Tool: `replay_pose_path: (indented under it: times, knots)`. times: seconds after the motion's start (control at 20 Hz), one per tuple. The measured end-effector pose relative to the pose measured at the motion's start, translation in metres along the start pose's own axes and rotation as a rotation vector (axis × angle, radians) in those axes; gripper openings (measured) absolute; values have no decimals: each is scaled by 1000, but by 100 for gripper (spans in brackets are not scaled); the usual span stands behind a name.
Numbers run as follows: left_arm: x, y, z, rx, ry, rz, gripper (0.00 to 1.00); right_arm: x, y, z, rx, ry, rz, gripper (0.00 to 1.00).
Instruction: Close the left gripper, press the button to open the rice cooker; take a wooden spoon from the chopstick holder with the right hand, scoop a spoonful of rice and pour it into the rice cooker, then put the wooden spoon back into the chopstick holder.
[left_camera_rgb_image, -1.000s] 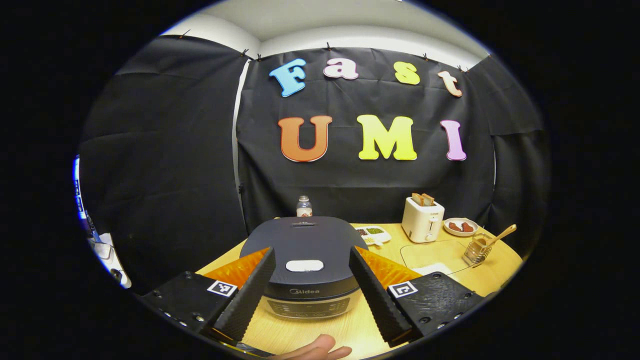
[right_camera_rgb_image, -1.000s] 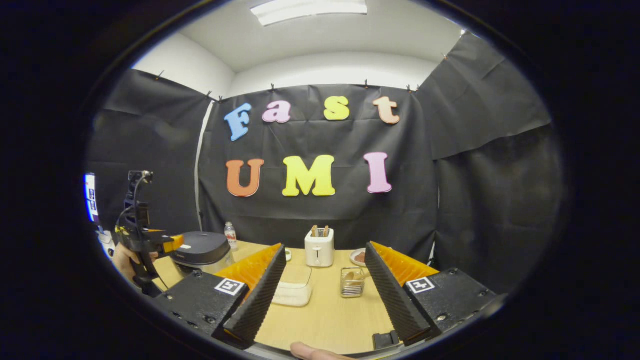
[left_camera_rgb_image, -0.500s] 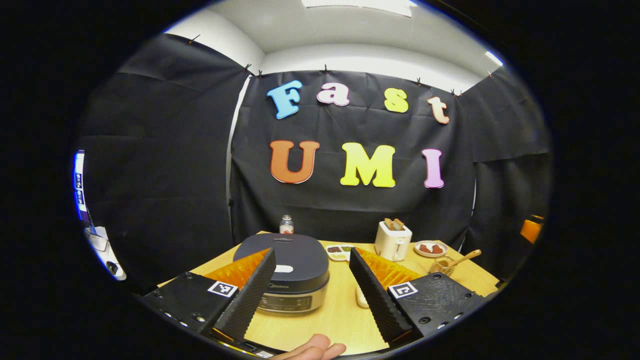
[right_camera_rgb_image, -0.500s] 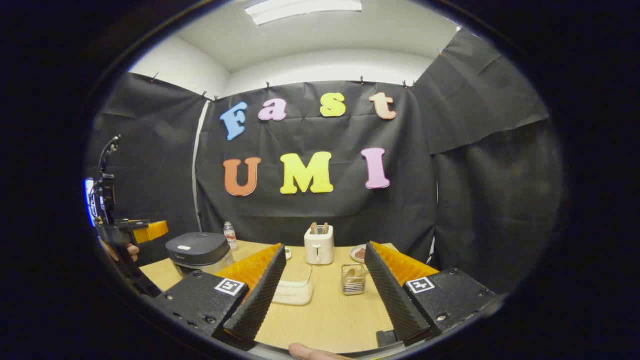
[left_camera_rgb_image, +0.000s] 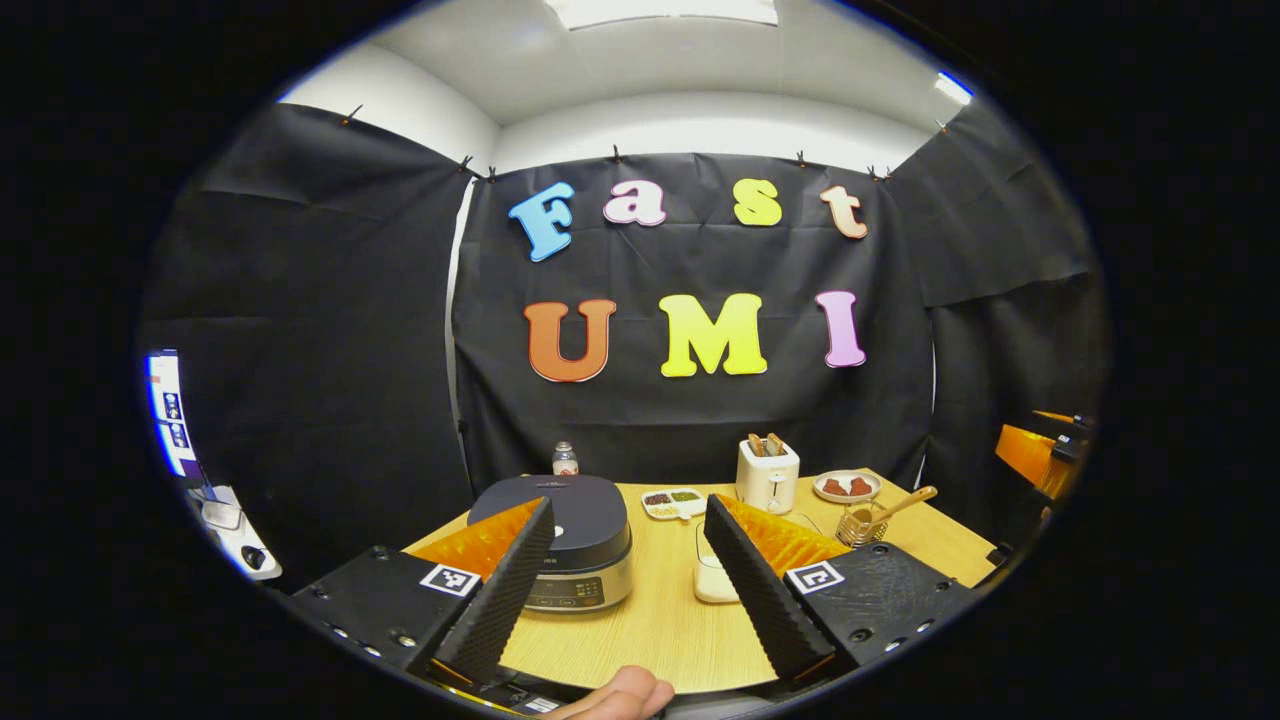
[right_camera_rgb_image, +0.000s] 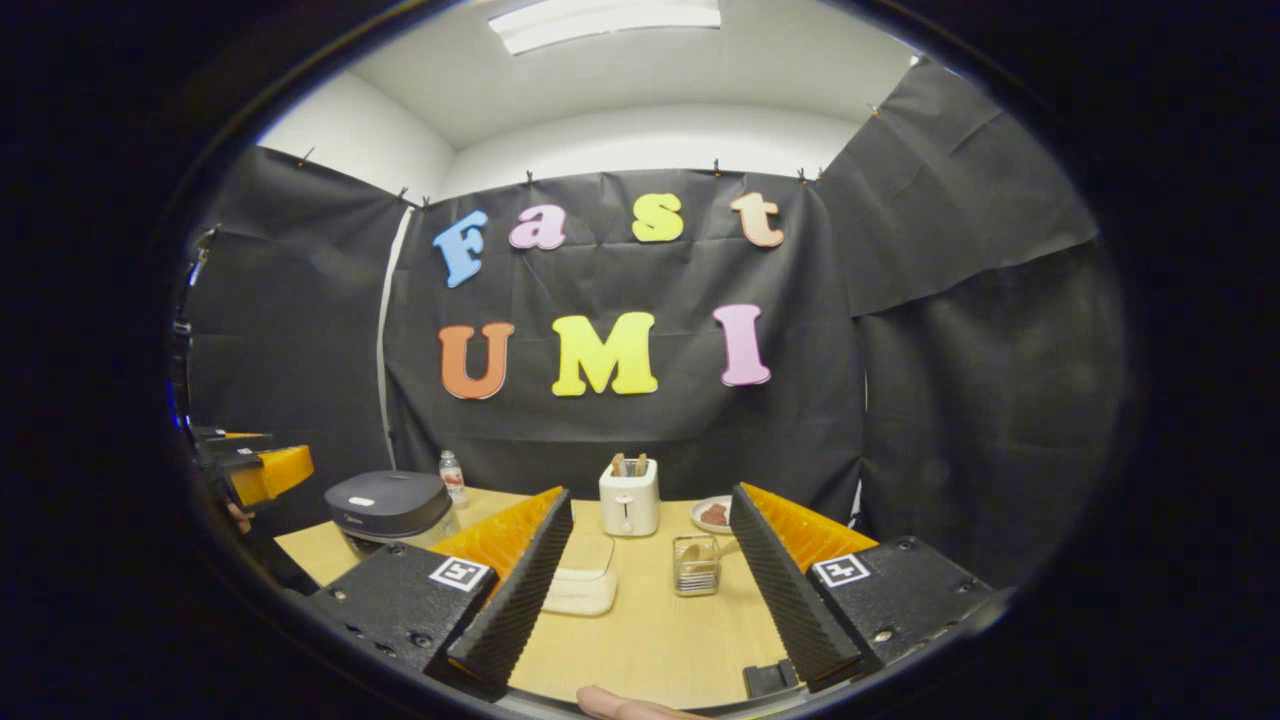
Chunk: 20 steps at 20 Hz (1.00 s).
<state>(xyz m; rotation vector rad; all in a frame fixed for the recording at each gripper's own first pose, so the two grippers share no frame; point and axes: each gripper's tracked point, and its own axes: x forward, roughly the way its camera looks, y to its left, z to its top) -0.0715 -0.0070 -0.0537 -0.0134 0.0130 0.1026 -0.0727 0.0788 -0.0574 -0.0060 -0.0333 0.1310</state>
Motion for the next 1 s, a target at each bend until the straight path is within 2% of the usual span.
replay_pose_path:
  times: [0.05,0.3,0.35,0.45,0.5,0.55,0.8,0.9,1.0]
  knots:
    - [-4,-3,3,-13,-1,-12,96,-1,-1,0,-2,-1,-2,100]
    - [-19,-5,9,-18,-5,-32,96,0,-10,3,-49,2,-16,100]
    - [-22,-8,10,-13,-10,-45,96,1,-11,5,-54,0,-22,95]
    - [-28,-8,17,-19,-22,-53,96,0,-8,9,-56,-1,-17,95]
    - [-29,-6,20,-21,-30,-54,96,-2,-6,11,-55,-2,-13,100]
    - [-29,-6,21,-24,-31,-53,96,-3,-5,13,-54,-7,-9,95]
    - [-30,-5,13,4,-14,-41,96,-6,-4,16,-50,-13,-5,95]
    - [-29,-7,9,21,-4,-42,96,-7,-3,14,-47,-5,1,100]
    - [-29,-10,7,23,1,-48,96,-7,-2,14,-42,-4,7,100]
